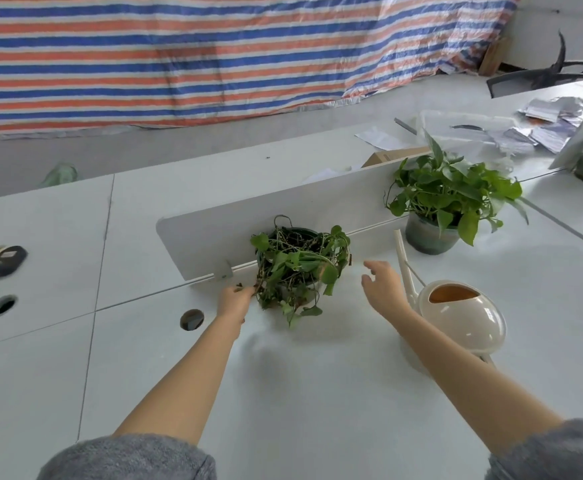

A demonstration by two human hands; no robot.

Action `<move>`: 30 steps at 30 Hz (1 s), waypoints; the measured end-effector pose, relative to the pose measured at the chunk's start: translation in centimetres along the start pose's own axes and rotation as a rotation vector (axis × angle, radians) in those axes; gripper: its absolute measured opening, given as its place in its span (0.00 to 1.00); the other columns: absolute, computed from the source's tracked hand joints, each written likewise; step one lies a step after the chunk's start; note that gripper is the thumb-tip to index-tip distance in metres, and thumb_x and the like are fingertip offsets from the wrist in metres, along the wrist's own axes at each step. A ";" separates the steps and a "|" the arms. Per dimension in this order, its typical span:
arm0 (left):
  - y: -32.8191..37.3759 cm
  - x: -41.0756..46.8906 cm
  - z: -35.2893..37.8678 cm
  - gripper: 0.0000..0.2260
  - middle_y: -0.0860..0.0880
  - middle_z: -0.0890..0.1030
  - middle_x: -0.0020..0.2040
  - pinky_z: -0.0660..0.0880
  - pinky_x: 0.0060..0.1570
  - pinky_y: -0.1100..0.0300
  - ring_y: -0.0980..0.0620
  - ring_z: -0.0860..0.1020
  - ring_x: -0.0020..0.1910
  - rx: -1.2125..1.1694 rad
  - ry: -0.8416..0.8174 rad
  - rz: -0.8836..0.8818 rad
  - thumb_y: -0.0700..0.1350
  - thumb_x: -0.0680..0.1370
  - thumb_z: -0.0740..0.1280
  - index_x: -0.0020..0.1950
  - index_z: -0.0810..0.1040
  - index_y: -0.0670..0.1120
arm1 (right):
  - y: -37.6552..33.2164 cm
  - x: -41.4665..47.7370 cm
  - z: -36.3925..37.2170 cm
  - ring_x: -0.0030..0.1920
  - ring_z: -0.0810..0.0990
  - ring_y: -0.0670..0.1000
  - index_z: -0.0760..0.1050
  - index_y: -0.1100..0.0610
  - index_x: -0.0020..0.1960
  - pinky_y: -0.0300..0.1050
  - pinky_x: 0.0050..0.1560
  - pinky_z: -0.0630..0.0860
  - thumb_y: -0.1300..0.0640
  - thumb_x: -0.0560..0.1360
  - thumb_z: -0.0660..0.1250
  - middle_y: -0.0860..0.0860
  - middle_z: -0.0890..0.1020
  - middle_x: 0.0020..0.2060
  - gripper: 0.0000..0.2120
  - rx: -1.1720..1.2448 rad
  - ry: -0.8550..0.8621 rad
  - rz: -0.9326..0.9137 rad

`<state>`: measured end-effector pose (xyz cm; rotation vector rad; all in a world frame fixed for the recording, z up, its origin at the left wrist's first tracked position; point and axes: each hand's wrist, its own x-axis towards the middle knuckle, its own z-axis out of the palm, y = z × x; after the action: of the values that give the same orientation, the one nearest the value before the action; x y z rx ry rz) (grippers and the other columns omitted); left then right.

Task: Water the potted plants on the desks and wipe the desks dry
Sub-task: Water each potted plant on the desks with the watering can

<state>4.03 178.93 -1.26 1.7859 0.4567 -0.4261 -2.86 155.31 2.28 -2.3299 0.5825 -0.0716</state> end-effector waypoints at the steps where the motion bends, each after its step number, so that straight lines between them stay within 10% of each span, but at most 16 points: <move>1: -0.6 -0.6 -0.2 0.11 0.47 0.64 0.34 0.58 0.32 0.60 0.49 0.63 0.33 -0.006 -0.008 -0.019 0.44 0.77 0.62 0.37 0.65 0.46 | 0.8 -1.0 -0.9 0.67 0.69 0.56 0.68 0.63 0.68 0.48 0.67 0.65 0.62 0.78 0.57 0.57 0.71 0.67 0.18 -0.037 0.057 -0.045; 11: -3.5 -6.5 -0.8 0.08 0.43 0.74 0.46 0.70 0.44 0.55 0.45 0.74 0.42 0.010 0.004 -0.074 0.44 0.78 0.60 0.52 0.71 0.41 | 9.9 -8.2 -6.5 0.67 0.61 0.62 0.66 0.61 0.68 0.56 0.66 0.62 0.59 0.75 0.61 0.60 0.68 0.67 0.22 -0.053 0.387 0.211; 20: -4.6 -10.1 -1.5 0.07 0.43 0.75 0.45 0.69 0.43 0.55 0.44 0.74 0.43 0.004 0.011 -0.048 0.42 0.77 0.60 0.52 0.72 0.40 | 13.4 -10.2 -6.8 0.45 0.76 0.57 0.69 0.66 0.58 0.48 0.36 0.72 0.46 0.72 0.67 0.58 0.73 0.46 0.26 0.613 0.167 0.501; 30: -6.0 -12.2 -2.2 0.07 0.43 0.75 0.44 0.69 0.43 0.56 0.44 0.75 0.44 0.002 0.012 -0.072 0.41 0.77 0.60 0.52 0.73 0.40 | 13.5 -10.6 -6.9 0.27 0.62 0.50 0.66 0.59 0.36 0.39 0.21 0.62 0.46 0.71 0.69 0.53 0.65 0.28 0.19 0.729 -0.026 0.469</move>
<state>-9.35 181.44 0.55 1.7791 0.5304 -0.4666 -19.03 146.85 -0.40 -1.4549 0.8980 -0.0260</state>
